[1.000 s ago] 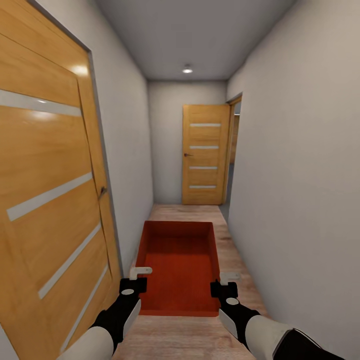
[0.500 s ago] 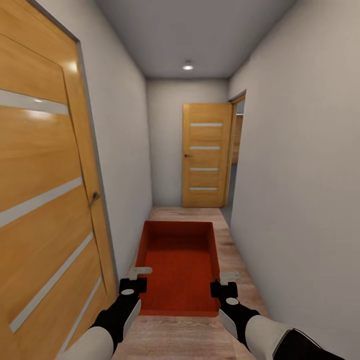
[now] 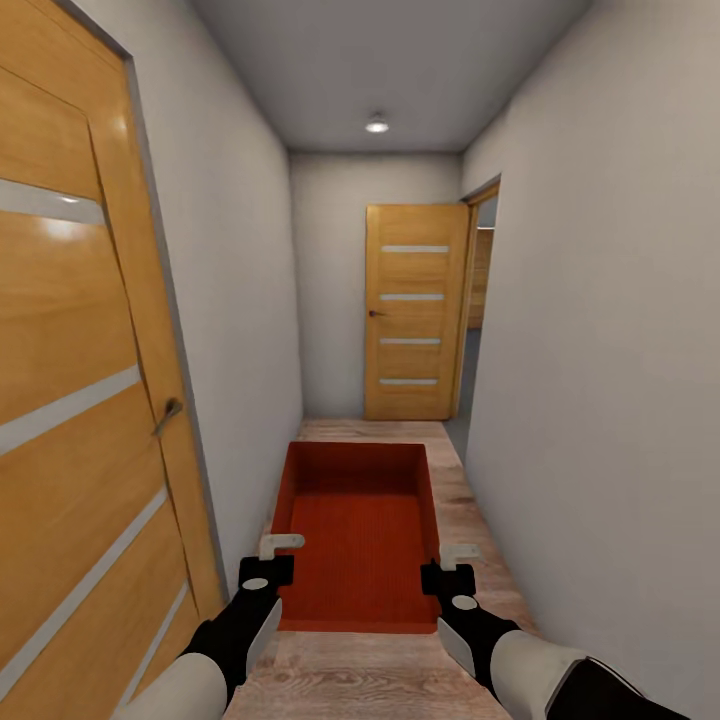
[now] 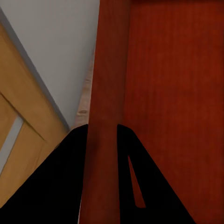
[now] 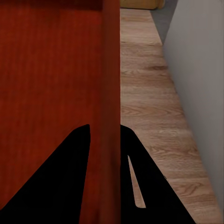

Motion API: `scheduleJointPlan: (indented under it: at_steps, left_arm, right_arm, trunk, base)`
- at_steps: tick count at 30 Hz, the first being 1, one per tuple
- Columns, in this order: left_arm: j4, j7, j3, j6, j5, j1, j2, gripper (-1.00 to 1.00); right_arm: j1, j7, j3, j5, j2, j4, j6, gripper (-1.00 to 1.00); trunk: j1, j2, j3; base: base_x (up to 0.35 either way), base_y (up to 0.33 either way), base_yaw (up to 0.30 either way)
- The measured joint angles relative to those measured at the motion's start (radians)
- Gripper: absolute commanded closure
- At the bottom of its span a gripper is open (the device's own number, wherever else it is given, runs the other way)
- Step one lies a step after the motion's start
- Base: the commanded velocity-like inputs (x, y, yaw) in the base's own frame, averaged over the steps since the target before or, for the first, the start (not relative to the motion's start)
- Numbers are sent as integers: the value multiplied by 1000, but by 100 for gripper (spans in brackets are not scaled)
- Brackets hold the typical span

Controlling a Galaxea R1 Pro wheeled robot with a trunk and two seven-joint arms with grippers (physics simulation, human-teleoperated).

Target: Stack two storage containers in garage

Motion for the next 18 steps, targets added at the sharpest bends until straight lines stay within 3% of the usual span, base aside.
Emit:
scheduleJointPlan:
  at_steps: [18]
  left_arm:
    - [1, 0, 0, 0, 0, 0, 0, 100]
  right_arm:
    - [0, 0, 1, -1, 0, 0, 0, 100]
  trunk:
    - [0, 0, 0]
  base:
    - [321, 0, 0]
